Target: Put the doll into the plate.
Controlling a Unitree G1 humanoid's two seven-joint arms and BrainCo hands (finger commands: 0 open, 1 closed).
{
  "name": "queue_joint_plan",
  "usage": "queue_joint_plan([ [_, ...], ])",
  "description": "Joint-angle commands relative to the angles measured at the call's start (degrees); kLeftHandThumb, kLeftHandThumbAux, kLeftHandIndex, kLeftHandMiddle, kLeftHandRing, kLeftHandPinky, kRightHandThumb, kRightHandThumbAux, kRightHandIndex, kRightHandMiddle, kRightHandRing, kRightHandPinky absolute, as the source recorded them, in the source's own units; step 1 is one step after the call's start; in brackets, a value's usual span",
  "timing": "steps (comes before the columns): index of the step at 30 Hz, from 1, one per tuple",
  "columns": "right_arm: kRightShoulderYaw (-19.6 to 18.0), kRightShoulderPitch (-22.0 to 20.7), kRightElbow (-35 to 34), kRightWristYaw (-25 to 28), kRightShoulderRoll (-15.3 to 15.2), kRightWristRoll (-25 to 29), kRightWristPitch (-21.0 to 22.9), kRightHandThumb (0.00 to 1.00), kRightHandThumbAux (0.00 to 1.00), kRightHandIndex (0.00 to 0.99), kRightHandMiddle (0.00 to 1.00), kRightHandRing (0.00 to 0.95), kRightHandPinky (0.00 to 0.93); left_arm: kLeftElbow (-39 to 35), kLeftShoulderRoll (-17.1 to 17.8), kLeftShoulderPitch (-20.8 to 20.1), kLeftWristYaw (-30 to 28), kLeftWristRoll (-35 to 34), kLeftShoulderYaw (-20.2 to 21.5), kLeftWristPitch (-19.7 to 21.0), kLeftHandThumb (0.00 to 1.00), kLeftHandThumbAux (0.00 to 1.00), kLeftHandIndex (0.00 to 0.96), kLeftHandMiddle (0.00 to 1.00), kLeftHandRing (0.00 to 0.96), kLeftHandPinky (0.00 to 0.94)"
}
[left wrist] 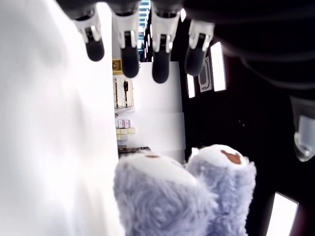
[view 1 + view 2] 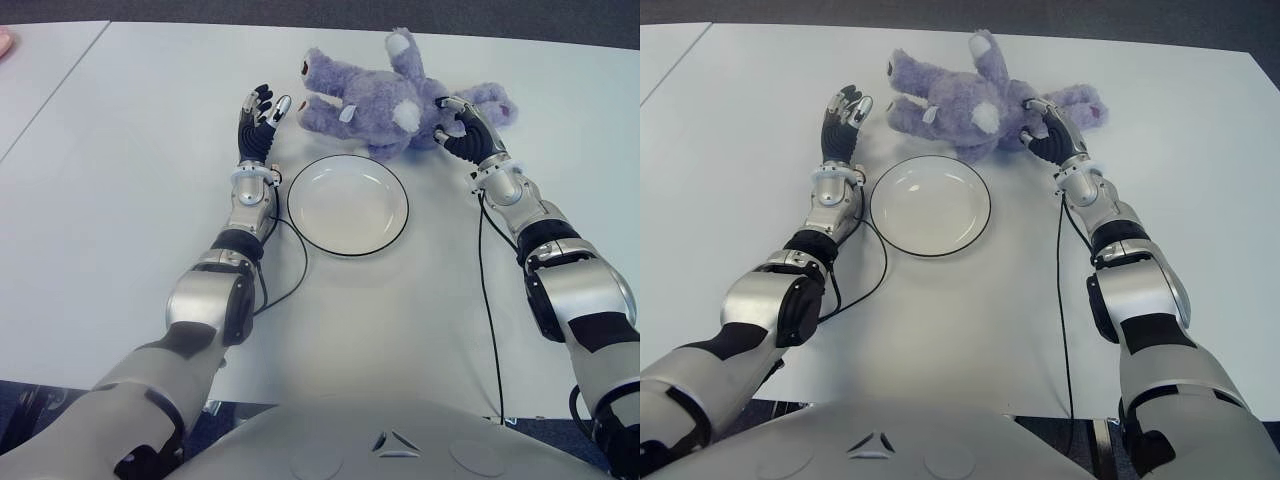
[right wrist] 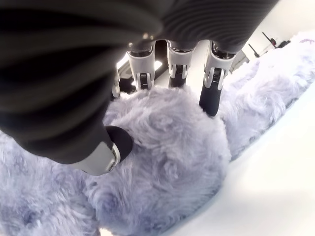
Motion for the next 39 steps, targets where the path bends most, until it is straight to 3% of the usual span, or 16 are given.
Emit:
queue_joint_plan([
  [1, 0.7, 6.6, 4.2, -0.8, -0.5, -2.4, 2.2, 0.698, 0.726, 0.438, 0.811, 0.803, 0.797, 9.8, -4.2, 15.7, 0.8, 1.6, -0.5, 6.4, 0.000, 0.440, 0.170, 0.177, 0.136, 0.043],
  [13, 0.5, 3.9, 2.7, -10.0, -1.9, -3.5, 0.5, 0.700, 0.728, 0.438, 0.829, 0.822, 0.816, 9.8, -4.5, 15.3, 1.3, 1.5, -0.5, 7.3, 0.000, 0.436, 0.169, 0.187, 0.147, 0.045],
  [39, -4.1, -0.3, 1.8, -13.8, -1.9, -1.3, -1.1, 0.702, 0.727, 0.437, 0.840, 0.841, 0.831, 9.9, -4.7, 15.5, 0.7, 1.1, 0.1, 6.7, 0.000, 0.444, 0.187, 0.186, 0.145, 0.055],
])
